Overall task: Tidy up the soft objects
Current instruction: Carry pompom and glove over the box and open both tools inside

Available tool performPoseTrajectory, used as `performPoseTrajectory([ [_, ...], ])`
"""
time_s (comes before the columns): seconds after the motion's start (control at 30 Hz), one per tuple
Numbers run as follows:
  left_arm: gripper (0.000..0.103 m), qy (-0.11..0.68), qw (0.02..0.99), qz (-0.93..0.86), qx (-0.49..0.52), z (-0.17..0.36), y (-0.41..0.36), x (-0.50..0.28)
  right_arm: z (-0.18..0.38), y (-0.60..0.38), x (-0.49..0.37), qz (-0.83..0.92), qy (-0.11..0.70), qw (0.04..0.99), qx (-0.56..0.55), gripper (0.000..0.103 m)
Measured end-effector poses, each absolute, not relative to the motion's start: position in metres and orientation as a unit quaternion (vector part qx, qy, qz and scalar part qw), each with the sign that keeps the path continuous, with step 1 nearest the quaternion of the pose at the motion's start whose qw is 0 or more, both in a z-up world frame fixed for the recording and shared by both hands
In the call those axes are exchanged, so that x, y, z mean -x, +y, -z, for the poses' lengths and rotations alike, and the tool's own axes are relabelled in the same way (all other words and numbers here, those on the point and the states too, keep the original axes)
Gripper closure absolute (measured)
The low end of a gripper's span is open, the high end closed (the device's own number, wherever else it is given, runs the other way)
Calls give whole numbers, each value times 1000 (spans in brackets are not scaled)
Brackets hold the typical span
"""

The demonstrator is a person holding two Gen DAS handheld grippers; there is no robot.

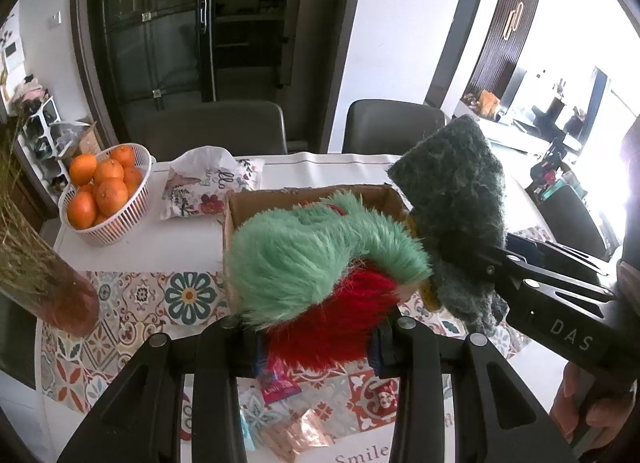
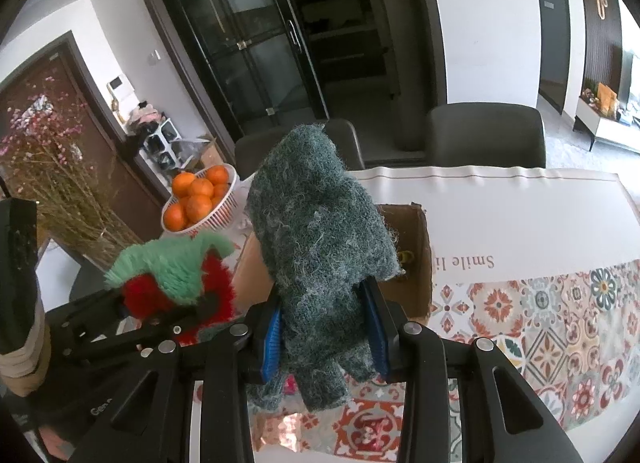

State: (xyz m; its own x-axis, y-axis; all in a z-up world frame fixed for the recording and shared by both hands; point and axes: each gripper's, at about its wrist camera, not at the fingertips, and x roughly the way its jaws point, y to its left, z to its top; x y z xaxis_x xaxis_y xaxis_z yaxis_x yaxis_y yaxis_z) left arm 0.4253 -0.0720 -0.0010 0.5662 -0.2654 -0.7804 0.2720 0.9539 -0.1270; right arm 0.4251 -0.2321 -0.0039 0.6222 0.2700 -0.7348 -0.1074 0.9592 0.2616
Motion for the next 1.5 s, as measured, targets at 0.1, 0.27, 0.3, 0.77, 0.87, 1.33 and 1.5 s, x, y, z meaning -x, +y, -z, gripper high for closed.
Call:
performPoseTrajectory([
  [0.1,66,446,882,151,-6,4,-73,-436,7,-231,-437,-107,431,892,-91,66],
  [0.27,66,461,875,149,-12,13,-74,-457,18,-230,-459,-111,453,881,-82,66],
  [0.3,66,464,874,147,-13,16,-74,-460,21,-229,-464,-112,458,878,-79,66],
  [0.77,66,515,845,141,-25,58,-80,-506,69,-224,-517,-122,523,842,-55,65],
  [0.87,66,524,839,141,-33,66,-83,-516,82,-225,-526,-124,538,832,-49,65],
  [1.33,66,574,806,142,-31,108,-89,-545,127,-224,-555,-139,581,801,-38,65],
  [1.5,58,583,799,142,-42,117,-91,-547,139,-221,-558,-138,589,796,-19,57],
])
